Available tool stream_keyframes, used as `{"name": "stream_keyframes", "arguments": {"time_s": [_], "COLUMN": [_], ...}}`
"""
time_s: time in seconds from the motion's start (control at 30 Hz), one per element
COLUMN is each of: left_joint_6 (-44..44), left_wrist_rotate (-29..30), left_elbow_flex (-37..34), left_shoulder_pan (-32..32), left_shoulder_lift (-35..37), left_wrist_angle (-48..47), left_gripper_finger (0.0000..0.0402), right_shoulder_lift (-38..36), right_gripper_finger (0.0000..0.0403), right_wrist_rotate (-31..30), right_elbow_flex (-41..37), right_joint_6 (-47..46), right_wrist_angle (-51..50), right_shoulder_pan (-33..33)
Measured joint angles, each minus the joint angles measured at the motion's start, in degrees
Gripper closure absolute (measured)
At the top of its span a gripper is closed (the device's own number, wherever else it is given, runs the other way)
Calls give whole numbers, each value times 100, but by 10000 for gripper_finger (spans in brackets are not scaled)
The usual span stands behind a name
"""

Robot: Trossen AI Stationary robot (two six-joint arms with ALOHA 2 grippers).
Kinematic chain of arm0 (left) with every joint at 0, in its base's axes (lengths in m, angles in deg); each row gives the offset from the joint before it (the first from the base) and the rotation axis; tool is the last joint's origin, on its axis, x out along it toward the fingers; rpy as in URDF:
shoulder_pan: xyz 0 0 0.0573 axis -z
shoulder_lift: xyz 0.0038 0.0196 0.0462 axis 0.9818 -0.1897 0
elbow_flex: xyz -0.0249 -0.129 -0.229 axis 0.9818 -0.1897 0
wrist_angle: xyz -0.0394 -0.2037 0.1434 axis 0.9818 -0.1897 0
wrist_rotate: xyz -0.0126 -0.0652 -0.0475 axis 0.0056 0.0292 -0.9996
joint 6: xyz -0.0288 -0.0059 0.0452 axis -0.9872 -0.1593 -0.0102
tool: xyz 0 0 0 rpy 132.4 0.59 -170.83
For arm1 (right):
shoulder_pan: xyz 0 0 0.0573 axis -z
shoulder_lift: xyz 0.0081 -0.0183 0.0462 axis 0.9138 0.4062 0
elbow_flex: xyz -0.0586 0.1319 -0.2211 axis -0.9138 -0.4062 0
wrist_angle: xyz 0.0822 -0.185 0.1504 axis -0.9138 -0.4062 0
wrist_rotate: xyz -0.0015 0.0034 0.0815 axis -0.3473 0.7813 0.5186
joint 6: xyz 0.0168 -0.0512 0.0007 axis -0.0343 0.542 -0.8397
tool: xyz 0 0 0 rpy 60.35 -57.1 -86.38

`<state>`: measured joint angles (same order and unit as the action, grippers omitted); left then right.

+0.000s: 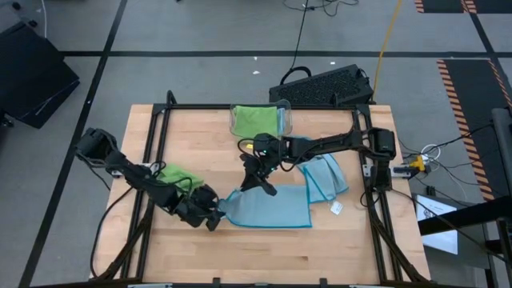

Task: Fold microfiber towels
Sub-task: Fold the left blue microfiber cloth

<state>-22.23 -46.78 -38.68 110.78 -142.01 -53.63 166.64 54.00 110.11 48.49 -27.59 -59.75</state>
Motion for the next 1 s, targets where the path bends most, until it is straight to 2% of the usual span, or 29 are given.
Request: {"name": "stream_keyframes", "arguments": {"time_s": [0.1, 0.23, 0.4, 0.5, 0.63, 0.73, 0.8, 0.9, 1.0], "left_joint_6": [87, -82, -90, -138, 118, 803, 1390, 2010, 2473], "left_wrist_rotate": [-12, -295, -682, -724, -341, 264, 376, 93, -593], "left_elbow_flex": [-261, -356, -324, -326, -322, -319, -319, -319, -319], "left_shoulder_pan": [-79, -172, -177, -163, -94, -105, -216, -476, -714], "left_shoulder_lift": [0, 17, 324, 727, 1298, 1412, 1374, 1161, 935], "left_wrist_angle": [470, 522, 401, 180, 17, 95, 281, 600, 971], "left_gripper_finger": [196, 222, 226, 223, 193, 157, 128, 91, 74], "right_shoulder_lift": [0, 0, 0, 0, 0, 0, 0, 0, -35], "right_gripper_finger": [403, 403, 403, 403, 403, 403, 403, 403, 402], "right_wrist_rotate": [0, -4, 1, 7, 10, -31, -150, -204, -262], "right_elbow_flex": [-2, -2, -2, -2, -2, -2, -2, -2, -4], "right_joint_6": [-1, -12, -17, -17, 58, 255, 311, 357, 387], "right_wrist_angle": [0, -1, -1, -13, -10, -14, -11, -9, -101], "right_shoulder_pan": [-8, -4, -82, -194, -383, -512, -575, -605, -603]}}
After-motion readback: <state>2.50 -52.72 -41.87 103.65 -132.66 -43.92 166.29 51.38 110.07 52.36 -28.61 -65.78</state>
